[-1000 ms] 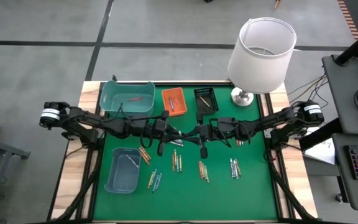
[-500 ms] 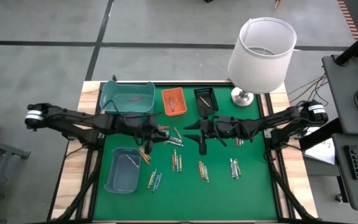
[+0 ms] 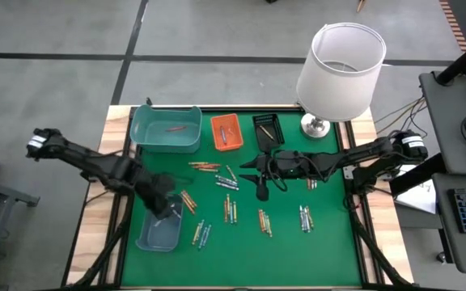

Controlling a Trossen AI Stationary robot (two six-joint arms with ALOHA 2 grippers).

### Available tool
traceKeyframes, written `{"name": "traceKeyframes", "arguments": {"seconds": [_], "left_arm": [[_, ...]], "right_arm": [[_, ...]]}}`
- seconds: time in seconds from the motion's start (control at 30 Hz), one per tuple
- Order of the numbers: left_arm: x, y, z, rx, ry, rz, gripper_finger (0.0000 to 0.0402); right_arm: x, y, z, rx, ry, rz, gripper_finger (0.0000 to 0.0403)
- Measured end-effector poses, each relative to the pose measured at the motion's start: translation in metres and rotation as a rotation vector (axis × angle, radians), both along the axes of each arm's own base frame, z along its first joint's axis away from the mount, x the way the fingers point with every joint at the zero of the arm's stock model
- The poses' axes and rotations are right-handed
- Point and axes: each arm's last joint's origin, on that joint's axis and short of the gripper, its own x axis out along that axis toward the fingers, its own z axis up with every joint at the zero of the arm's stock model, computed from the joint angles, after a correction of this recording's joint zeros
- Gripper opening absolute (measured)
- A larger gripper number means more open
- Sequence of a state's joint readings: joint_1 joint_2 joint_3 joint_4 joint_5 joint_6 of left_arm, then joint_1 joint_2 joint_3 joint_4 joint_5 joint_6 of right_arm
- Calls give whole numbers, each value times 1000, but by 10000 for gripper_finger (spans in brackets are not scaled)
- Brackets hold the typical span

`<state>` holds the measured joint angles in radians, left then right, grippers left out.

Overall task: Sort crayons
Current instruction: Put the white crayon into the blue bin, then put the orange crayon into the green bin

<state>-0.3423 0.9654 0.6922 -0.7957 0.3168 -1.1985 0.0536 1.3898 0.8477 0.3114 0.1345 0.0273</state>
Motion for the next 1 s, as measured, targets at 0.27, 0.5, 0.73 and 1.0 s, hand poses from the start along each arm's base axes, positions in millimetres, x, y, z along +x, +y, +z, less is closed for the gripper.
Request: {"name": "traceKeyframes", "arguments": {"seconds": [0.27,0.5,0.73,1.0], "left_arm": [[0,-15,-19,106,156,-14,4],[6,-18,-32,145,233,-32,45],[6,-18,-32,150,242,-36,73],[16,-21,-1,180,79,-101,74]], "right_arm": [[0,0,-1,1,15,0,135],[-5,0,-2,125,53,-43,136],[-9,0,-1,232,216,-109,129],[-12,0,21,307,380,-184,125]]}}
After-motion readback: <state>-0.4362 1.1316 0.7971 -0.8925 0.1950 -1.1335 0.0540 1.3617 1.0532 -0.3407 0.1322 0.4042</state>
